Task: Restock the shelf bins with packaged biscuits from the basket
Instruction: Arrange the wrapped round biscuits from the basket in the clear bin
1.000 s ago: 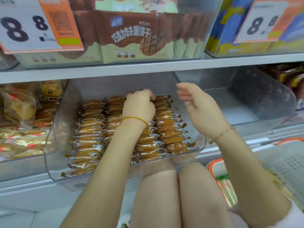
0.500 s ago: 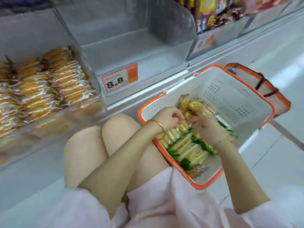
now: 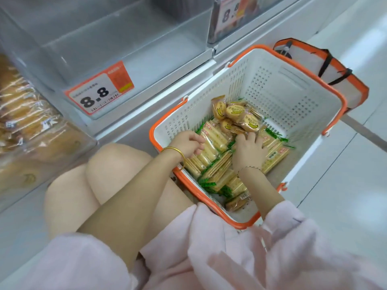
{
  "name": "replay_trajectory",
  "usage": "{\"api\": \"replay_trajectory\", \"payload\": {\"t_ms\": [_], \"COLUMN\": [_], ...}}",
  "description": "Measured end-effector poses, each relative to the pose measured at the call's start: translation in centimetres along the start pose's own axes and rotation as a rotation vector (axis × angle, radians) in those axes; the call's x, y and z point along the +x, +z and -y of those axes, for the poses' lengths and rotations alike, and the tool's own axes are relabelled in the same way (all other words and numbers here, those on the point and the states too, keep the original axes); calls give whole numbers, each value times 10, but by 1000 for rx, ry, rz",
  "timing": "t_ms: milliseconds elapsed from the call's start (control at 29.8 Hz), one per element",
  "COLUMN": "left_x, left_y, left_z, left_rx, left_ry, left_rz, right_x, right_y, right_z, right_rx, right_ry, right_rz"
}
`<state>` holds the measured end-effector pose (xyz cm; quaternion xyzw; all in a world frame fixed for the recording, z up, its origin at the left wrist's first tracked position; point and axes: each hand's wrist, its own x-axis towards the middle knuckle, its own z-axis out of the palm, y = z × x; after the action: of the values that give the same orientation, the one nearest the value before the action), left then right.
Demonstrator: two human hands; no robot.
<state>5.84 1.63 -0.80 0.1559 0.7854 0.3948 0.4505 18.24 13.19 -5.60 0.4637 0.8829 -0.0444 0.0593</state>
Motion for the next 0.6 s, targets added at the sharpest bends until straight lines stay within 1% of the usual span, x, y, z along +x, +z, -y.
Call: {"api": "replay_trajectory", "payload": {"t_ms": [67, 101, 168, 268, 335, 402, 469, 503, 536, 570, 603], "left_x": [0, 0, 0, 0, 0, 4, 5, 6, 6, 7, 9], "left_y": [0, 0, 1, 1, -1, -3, -2, -1, 1, 2, 2], "left_z": [-3, -4, -6, -4, -3, 0, -1, -2, -5, -7, -8], "left_rx": [-14, -25, -28, -33, -40, -56, -136, -221, -346, -484, -610], "left_ry": [8, 12, 18, 14, 9, 7, -17, -44, -88, -137, -176], "left_rz": [3, 8, 21, 33, 32, 28, 28, 27, 30, 41, 61], "right_x": [14, 25, 45, 61, 62, 57, 48, 40, 29, 17, 3], "right_y": [-6, -9, -11, -2, 5, 6, 1, -5, -11, -15, -20], "right_z": [2, 3, 4, 4, 4, 3, 4, 7, 12, 20, 29], "right_rx": [66, 85, 72, 19, -29, -38, 54, 117, 167, 212, 268], "right_ry": [-29, -49, -78, -24, -18, -17, 5, 4, -38, -124, -248], "right_rz": [-87, -83, 20, 230, 271, 210, 87, 7, -72, -133, -156]}}
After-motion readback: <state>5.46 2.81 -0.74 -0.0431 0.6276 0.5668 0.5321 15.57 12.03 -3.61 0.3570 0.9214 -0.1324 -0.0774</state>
